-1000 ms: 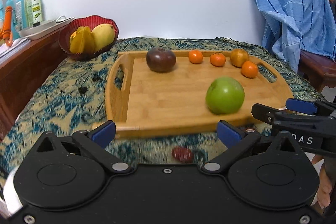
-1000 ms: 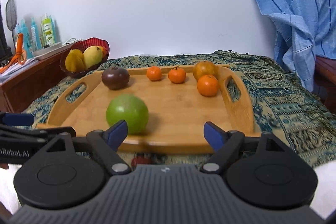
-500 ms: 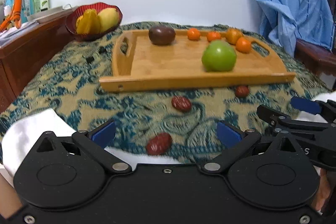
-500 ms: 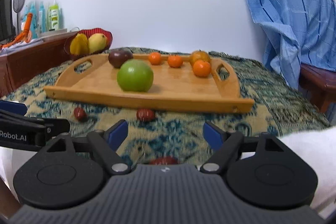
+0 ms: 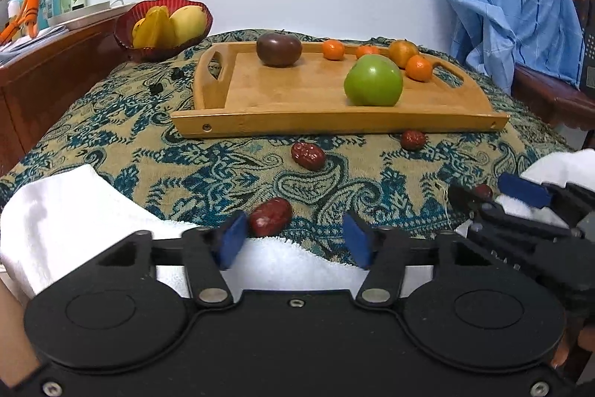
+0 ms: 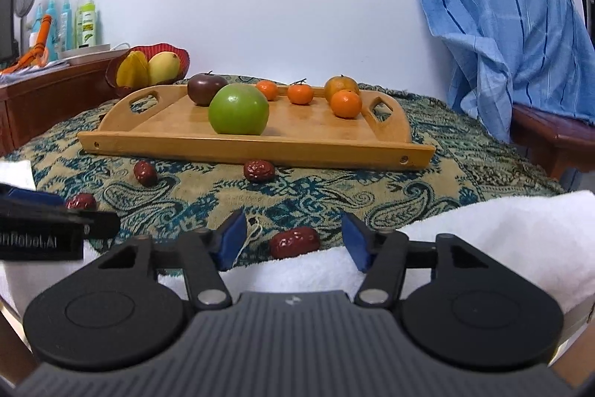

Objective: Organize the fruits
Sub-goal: 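Close the left gripper on a red date while the right gripper grasps another date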

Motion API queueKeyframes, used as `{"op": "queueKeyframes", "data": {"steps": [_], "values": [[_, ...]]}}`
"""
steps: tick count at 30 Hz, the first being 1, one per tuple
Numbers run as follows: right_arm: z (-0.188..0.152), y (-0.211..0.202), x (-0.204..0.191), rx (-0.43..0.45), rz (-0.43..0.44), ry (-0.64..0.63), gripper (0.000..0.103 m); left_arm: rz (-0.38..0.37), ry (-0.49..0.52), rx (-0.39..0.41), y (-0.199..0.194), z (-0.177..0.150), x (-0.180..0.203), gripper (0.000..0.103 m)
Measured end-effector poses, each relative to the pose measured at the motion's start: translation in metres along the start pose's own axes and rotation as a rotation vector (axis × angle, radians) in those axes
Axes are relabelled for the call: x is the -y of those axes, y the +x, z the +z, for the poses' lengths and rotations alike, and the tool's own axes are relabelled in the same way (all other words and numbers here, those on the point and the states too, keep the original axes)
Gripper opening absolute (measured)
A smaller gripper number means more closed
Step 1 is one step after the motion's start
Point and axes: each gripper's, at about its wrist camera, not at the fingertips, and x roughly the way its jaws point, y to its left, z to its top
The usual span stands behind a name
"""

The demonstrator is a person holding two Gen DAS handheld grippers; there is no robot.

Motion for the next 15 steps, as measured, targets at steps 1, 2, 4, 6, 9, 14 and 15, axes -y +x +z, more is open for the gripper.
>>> {"op": "queueKeyframes", "data": {"steps": [1, 2, 4, 6, 9, 14, 15], "values": [[-0.0004, -0.0001, -0.0011, -0.001, 0.003, -0.003, 0.059, 0.005, -0.006, 0.001, -0.0005, 0.0006, -0.001, 0.046], [-0.0004, 0.0002, -0.0022, -0.002, 0.005, -0.003, 0.056, 0.008, -0.008, -0.001, -0.0006, 0.0011, -0.0019, 0.042], [-0.0005, 0.0011, -0.0037, -0.006, 0.009, -0.003, 0.051, 0.016, -0.005, -0.006, 0.0003, 0.0019, -0.0033, 0.04], [-0.0009, 0.0021, -0.0058, -0.013, 0.014, -0.007, 0.047, 0.024, -0.001, -0.012, 0.0016, 0.0012, -0.0044, 0.036], [-0.0018, 0.0036, -0.008, -0.021, 0.017, -0.018, 0.043, 0.033, 0.003, -0.019, 0.0036, -0.0004, -0.0053, 0.032], [-0.0026, 0.0055, -0.0099, -0.031, 0.02, -0.022, 0.041, 0.034, 0.004, -0.023, 0.0086, 0.0004, -0.0049, 0.029], [-0.0028, 0.0057, -0.0098, -0.032, 0.019, -0.022, 0.04, 0.031, 0.003, -0.022, 0.0092, 0.0009, -0.0046, 0.027]]}}
